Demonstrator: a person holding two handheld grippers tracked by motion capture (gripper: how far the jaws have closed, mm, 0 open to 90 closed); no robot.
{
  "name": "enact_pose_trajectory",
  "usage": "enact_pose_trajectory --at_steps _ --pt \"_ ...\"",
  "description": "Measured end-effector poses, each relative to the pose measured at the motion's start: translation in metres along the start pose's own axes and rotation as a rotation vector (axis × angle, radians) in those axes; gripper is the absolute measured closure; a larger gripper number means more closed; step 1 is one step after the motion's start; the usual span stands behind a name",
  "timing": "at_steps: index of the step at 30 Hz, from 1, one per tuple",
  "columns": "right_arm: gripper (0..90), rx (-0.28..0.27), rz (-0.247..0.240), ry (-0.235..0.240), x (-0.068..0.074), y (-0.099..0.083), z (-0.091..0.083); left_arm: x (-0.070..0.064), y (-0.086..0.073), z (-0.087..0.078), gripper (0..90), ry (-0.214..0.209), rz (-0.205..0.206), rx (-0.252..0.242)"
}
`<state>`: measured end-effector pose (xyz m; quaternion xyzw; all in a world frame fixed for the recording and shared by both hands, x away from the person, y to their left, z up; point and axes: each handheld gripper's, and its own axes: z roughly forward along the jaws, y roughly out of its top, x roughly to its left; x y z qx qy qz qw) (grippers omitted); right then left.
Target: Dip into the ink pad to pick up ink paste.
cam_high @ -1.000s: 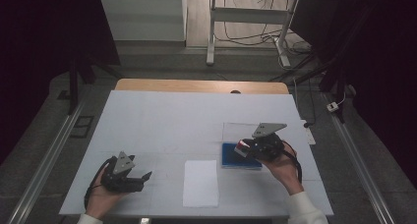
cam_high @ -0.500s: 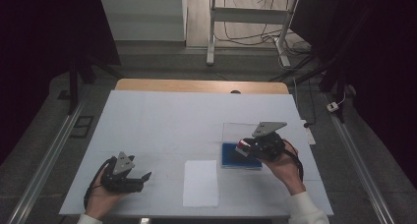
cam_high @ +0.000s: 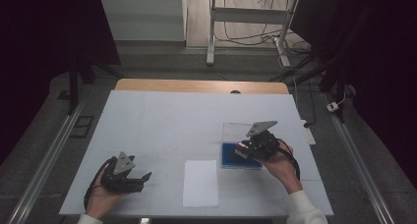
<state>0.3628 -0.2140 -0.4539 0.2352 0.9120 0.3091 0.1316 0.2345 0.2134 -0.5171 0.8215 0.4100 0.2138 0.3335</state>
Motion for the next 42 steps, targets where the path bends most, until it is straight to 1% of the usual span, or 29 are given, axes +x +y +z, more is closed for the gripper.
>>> enact_pose_trajectory --at_steps 9,19,27,31,37,42 --pt "69.8 0.032 0.003 -0.004 -0.003 -0.003 0.009 0.000 0.000 0.000 17.8 0.004 0.001 0.003" --pt "69.8 0.044 -0.009 -0.013 -0.002 -0.003 0.013 0.000 0.000 0.000 17.9 0.002 0.002 0.006" --pt "69.8 0.053 0.001 -0.010 -0.002 -0.003 0.014 0.000 0.000 0.000 17.9 0.003 0.002 0.007" --pt "69.8 0.059 -0.004 -0.015 -0.001 -0.003 0.014 0.000 0.000 0.001 18.0 0.004 0.000 0.013" --pt "70.0 0.084 -0.044 -0.041 0.003 0.000 0.016 0.000 -0.001 0.002 18.3 0.007 -0.005 0.020" --pt "70.0 0.103 -0.032 -0.042 0.003 0.001 0.015 0.000 -0.001 0.003 18.3 0.011 0.004 0.034"
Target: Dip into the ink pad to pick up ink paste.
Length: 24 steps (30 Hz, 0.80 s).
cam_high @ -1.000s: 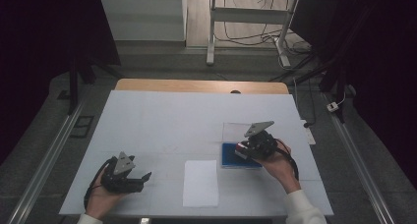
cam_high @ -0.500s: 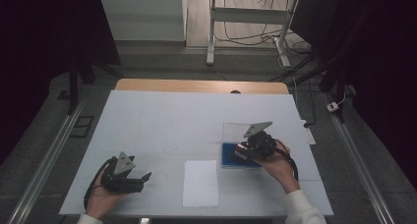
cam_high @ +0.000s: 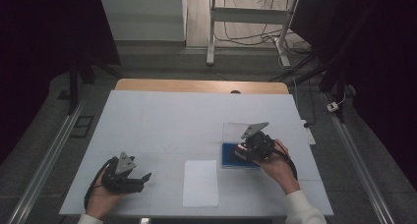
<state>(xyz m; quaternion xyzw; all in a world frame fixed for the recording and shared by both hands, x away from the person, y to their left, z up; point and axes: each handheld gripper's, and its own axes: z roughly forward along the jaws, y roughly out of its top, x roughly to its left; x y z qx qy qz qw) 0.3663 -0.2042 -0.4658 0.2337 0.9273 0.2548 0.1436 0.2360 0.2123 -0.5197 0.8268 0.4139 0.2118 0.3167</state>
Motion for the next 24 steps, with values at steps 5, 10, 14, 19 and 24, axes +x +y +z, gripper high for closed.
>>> enact_pose_trajectory --at_steps 5,10,14,19,24 --pt "70.1 0.003 0.004 0.001 -0.0006 -0.0004 0.0005 0.0000 0.0000 0.0004 18.3 -0.002 -0.003 0.000" --pt "70.3 0.010 0.002 -0.003 -0.0002 -0.0002 0.0009 -0.0002 0.0000 0.0003 18.3 0.000 0.001 0.003" --pt "70.4 0.005 0.022 0.014 -0.0026 -0.0023 0.0024 -0.0003 -0.0002 -0.0003 18.3 -0.001 -0.001 0.003" --pt "70.6 -0.015 0.025 0.014 -0.0024 -0.0062 0.0038 0.0002 -0.0010 -0.0011 18.3 0.000 -0.009 -0.001" --pt "70.7 -0.033 0.035 0.018 -0.0030 -0.0094 0.0042 -0.0003 -0.0012 -0.0013 18.3 -0.003 -0.008 0.001"
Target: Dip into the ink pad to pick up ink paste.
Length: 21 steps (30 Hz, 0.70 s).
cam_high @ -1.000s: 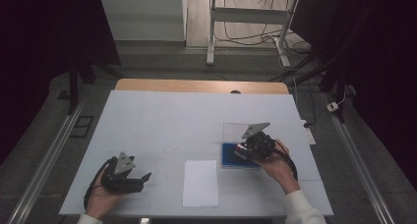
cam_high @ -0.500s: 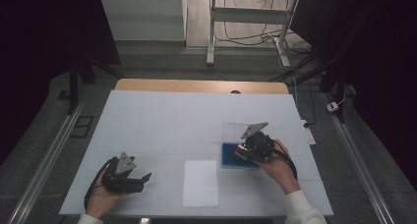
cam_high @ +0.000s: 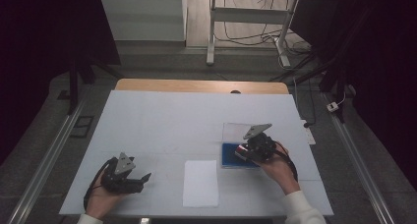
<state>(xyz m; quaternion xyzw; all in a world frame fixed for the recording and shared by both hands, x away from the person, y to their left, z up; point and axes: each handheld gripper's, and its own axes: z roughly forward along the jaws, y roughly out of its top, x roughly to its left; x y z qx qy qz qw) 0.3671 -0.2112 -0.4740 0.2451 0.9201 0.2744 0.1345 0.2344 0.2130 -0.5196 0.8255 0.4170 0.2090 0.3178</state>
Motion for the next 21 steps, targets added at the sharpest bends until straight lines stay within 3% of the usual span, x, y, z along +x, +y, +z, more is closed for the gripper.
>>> enact_pose_trajectory --at_steps 5,14,21 --pt "70.7 0.002 0.005 0.002 0.0002 0.0000 0.0005 -0.0013 0.0003 0.0007 18.3 0.008 0.012 0.008" --pt "70.8 -0.019 0.019 0.025 -0.0039 -0.0037 0.0011 0.0003 0.0003 -0.0006 18.3 0.007 -0.004 -0.001" --pt "70.7 -0.013 0.021 0.016 -0.0021 -0.0027 0.0013 0.0004 0.0004 -0.0003 18.3 0.006 -0.005 -0.003"
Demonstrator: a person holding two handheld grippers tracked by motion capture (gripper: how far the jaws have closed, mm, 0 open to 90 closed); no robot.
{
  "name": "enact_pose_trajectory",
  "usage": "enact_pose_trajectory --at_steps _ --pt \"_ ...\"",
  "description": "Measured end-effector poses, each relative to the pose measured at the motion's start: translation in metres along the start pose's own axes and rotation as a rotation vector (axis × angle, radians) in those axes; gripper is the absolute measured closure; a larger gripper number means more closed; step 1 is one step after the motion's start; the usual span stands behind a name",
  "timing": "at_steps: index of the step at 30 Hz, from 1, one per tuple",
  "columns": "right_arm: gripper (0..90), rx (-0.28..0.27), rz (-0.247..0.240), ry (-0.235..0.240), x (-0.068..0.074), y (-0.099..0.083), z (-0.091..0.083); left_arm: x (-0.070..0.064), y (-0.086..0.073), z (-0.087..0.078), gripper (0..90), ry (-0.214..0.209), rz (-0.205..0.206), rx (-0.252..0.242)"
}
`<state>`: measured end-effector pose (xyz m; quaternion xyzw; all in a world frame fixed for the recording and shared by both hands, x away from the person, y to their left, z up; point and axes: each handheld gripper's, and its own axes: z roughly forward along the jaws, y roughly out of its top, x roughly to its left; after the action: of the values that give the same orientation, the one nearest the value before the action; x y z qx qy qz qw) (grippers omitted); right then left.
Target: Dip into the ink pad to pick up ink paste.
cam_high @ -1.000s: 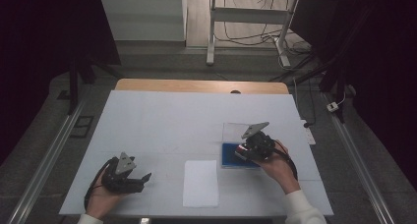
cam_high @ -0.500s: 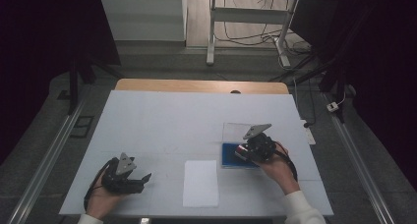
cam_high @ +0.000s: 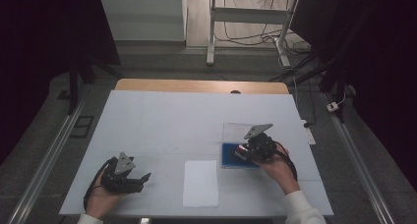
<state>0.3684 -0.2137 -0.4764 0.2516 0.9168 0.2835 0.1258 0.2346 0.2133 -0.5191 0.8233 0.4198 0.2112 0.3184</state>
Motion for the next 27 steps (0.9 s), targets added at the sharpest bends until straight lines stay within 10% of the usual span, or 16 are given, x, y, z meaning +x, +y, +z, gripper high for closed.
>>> enact_pose_trajectory --at_steps 27 --pt "69.9 -0.129 -0.024 -0.032 0.007 0.016 -0.041 0.003 -0.001 -0.001 18.3 0.004 -0.003 -0.010"
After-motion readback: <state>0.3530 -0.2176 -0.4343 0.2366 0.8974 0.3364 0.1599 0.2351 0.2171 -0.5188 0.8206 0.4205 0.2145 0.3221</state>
